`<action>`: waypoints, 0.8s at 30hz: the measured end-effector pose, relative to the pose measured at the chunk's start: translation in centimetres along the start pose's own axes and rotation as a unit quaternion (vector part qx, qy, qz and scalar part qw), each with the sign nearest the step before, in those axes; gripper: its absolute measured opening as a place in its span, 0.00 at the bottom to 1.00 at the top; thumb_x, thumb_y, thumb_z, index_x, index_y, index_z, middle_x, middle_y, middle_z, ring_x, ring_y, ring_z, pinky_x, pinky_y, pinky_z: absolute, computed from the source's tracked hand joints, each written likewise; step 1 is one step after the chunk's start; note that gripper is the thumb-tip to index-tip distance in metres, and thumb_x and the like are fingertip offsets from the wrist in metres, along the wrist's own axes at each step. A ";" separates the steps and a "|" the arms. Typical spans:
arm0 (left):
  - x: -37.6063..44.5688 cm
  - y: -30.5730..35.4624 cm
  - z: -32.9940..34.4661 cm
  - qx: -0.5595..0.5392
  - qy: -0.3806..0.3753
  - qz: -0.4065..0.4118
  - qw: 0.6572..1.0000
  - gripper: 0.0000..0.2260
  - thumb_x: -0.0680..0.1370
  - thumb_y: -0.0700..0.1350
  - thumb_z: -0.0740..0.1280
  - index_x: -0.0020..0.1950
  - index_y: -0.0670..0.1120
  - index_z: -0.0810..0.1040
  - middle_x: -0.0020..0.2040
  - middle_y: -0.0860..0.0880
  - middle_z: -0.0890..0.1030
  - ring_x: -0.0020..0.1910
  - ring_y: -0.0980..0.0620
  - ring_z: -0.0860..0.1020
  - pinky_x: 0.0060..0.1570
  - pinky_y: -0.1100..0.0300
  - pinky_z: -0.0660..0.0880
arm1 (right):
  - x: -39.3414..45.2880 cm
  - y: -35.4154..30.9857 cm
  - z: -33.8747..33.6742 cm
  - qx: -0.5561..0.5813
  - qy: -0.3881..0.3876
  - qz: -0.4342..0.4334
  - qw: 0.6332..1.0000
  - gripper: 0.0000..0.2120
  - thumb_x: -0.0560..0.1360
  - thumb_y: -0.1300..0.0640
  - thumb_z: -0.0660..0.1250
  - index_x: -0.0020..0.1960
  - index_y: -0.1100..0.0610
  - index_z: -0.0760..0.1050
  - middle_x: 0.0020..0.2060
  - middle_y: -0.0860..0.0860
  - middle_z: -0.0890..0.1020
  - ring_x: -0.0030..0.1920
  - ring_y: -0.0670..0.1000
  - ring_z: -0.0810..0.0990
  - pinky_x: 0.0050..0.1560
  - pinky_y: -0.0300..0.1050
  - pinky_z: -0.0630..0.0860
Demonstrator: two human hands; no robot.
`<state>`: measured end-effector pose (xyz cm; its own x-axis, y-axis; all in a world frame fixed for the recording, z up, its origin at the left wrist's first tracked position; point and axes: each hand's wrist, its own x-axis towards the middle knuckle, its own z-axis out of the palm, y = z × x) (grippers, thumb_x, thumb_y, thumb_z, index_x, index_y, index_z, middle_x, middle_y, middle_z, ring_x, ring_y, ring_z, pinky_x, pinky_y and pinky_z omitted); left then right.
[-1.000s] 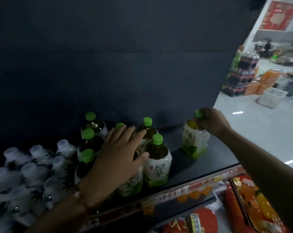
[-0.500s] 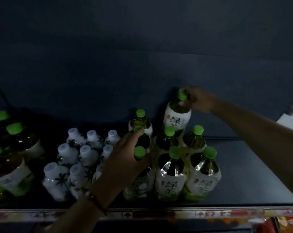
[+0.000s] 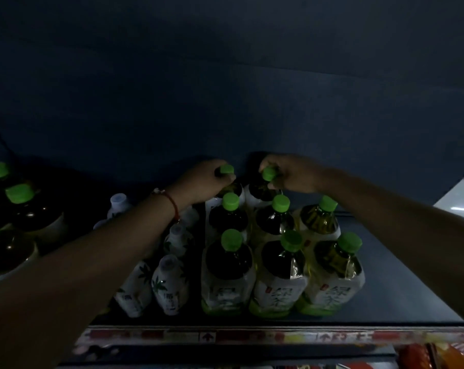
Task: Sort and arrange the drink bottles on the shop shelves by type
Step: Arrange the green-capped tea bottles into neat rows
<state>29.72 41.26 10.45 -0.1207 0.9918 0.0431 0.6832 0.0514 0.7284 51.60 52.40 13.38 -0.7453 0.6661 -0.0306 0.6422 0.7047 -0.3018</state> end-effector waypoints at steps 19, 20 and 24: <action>-15.1 0.6 1.9 0.269 -0.045 0.219 0.937 0.41 0.72 0.71 0.63 0.78 0.65 0.44 0.81 0.55 0.47 0.78 0.53 0.53 0.71 0.51 0.61 | -14.6 -7.5 1.5 0.009 -0.060 -0.026 0.998 0.40 0.69 0.34 0.69 0.76 0.39 0.57 0.74 0.37 0.61 0.71 0.39 0.62 0.67 0.35 0.63; -15.3 0.1 2.7 0.275 -0.035 0.220 0.935 0.42 0.73 0.68 0.66 0.79 0.64 0.44 0.82 0.54 0.48 0.79 0.52 0.53 0.71 0.53 0.61 | -15.3 -7.4 2.6 -0.043 -0.061 -0.041 0.996 0.42 0.68 0.35 0.71 0.77 0.40 0.56 0.75 0.39 0.59 0.72 0.42 0.62 0.68 0.37 0.63; -15.1 -0.4 3.8 0.273 0.001 0.220 0.936 0.45 0.70 0.57 0.76 0.80 0.55 0.53 0.79 0.51 0.59 0.77 0.54 0.56 0.68 0.62 0.56 | -15.4 -6.4 5.3 -0.074 0.001 -0.064 0.995 0.42 0.70 0.40 0.73 0.76 0.44 0.55 0.73 0.42 0.61 0.66 0.49 0.70 0.61 0.46 0.73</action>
<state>34.03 26.75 6.88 0.2577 0.9311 0.2582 0.9338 -0.3086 0.1809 58.01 36.32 10.69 -0.8223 0.5690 0.0002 0.5617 0.8119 -0.1592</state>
